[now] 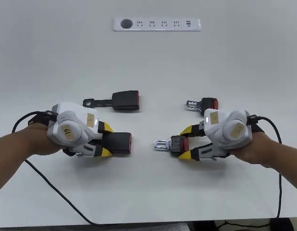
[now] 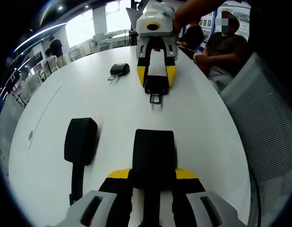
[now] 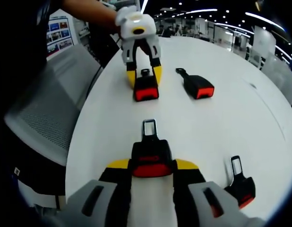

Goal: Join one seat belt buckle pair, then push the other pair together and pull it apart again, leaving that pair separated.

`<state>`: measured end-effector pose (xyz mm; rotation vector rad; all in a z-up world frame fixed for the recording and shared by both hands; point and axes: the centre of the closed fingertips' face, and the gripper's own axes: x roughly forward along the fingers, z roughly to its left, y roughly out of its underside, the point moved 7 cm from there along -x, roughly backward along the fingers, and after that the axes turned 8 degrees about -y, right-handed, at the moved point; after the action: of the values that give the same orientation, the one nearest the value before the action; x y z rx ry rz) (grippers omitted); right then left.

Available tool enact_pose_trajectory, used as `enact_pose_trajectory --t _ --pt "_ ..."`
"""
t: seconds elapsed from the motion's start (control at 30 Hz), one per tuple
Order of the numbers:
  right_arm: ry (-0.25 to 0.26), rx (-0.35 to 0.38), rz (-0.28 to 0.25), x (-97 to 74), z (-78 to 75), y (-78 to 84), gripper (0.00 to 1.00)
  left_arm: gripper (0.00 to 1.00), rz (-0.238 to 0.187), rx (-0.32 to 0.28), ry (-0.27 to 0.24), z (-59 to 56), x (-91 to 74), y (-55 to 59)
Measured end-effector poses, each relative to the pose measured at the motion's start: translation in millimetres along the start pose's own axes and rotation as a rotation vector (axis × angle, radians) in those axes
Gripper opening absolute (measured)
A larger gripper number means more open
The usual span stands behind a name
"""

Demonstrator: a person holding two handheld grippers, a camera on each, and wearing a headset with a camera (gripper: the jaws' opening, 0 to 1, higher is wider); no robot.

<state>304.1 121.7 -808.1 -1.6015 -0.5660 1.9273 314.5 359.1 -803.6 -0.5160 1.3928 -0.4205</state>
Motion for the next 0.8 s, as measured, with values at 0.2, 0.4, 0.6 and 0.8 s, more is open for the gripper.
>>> enact_pose_trajectory --t 0.2,0.4,0.6,0.8 --pt "-0.001 -0.008 -0.014 8.9 -1.3 -10.5 0.34 0.33 0.005 -0.001 0.0 0.5 0.6 0.9" --pt "-0.01 -0.019 -0.018 19.0 -1.5 -22.5 0.34 0.33 0.01 -0.001 -0.001 0.0 0.6 1.1" --pt "-0.017 -0.037 -0.013 28.4 -2.1 -33.2 0.34 0.33 0.011 -0.003 -0.004 -0.8 0.6 0.4" --pt "-0.02 -0.028 -0.021 35.3 -3.7 -39.9 0.34 0.33 0.014 -0.003 -0.003 -0.6 1.0 0.4"
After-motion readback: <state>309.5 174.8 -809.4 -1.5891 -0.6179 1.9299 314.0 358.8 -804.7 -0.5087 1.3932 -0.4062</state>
